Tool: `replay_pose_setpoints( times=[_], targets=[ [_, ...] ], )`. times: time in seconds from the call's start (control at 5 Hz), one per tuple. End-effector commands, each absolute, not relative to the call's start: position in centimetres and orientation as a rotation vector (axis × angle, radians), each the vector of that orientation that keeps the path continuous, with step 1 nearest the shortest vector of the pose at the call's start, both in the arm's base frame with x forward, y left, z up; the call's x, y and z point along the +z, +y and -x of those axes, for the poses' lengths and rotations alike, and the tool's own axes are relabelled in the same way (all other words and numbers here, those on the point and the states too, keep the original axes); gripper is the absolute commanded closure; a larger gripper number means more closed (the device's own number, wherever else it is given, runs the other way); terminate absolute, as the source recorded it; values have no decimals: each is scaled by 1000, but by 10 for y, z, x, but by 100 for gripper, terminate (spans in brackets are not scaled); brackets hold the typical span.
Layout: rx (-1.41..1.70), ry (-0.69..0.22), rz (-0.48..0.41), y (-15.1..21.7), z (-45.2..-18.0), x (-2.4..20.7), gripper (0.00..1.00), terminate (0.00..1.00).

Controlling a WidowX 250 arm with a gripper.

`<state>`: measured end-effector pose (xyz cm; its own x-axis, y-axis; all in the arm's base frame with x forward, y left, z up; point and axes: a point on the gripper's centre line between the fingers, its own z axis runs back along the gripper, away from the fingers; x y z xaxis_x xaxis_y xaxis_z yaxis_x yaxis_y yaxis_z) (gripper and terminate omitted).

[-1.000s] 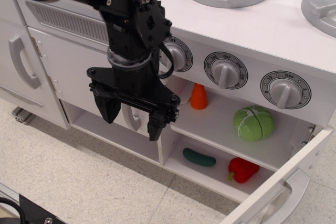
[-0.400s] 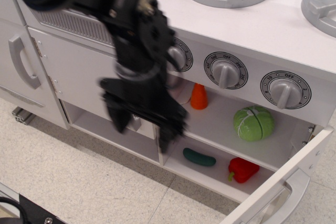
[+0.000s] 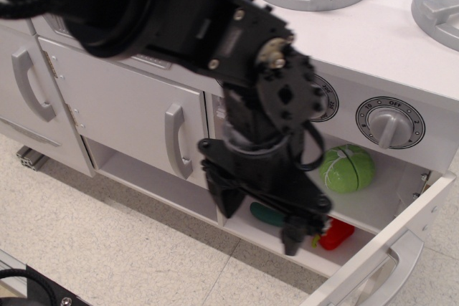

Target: Close oven

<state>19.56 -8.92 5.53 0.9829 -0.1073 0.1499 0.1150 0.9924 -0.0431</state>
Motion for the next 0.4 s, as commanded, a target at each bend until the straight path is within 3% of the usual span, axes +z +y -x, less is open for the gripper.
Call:
replay_pose_setpoints(
  times=[0.0,0.2],
  targets=[
    [-140,-202,35,-132,-206,59,0,0],
    [-149,-201,0,-137,-204,43,0,0]
  ],
)
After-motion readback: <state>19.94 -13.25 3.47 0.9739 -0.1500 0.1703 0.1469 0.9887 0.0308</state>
